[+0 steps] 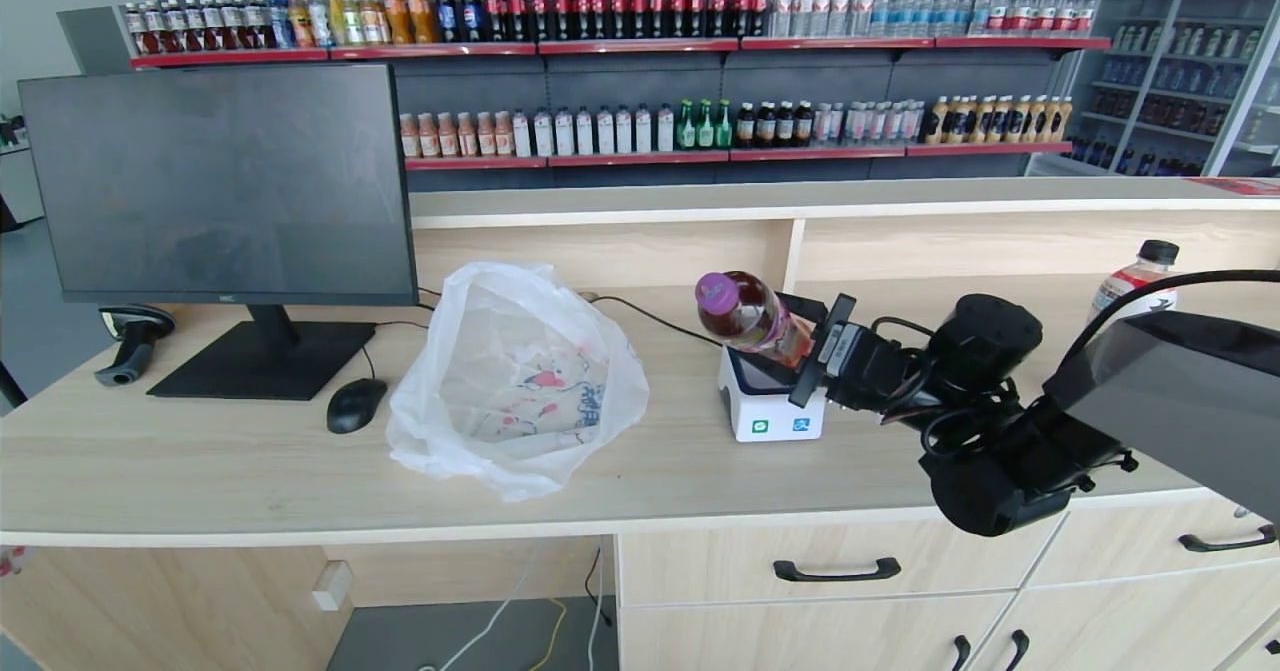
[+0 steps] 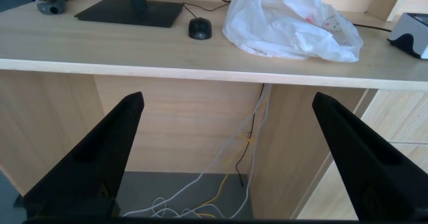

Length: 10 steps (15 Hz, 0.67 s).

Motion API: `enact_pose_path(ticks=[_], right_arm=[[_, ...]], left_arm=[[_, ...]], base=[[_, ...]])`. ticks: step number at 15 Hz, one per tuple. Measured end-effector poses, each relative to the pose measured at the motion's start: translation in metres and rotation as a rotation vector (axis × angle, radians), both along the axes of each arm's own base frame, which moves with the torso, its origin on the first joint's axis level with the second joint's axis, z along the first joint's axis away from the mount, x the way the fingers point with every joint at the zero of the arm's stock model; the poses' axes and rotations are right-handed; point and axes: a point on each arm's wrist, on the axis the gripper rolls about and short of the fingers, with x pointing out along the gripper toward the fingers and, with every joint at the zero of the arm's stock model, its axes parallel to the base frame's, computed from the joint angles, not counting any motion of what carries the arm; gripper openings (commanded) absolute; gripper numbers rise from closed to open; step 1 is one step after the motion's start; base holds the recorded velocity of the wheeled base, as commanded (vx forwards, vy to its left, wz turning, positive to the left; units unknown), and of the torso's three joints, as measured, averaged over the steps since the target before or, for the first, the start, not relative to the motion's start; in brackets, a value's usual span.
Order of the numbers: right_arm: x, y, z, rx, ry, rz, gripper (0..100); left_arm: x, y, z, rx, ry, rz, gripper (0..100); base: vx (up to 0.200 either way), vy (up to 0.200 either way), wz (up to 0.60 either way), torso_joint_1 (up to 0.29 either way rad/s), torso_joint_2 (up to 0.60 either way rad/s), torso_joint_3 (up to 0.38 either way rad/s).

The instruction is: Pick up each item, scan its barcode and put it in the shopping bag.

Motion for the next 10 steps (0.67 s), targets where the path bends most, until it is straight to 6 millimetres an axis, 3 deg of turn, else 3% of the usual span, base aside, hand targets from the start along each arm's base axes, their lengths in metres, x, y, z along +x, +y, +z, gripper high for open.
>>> enact_pose_path(ticks=[10], right_arm=[[0.0048,-0.0035,-0.0035,-0.011,-0.007,0.009,0]], left_arm=[[0.0,0.0,0.0,0.0,0.0,0.0,100]], base=[[0.0,0.0,0.0,0.0,0.0,0.0]])
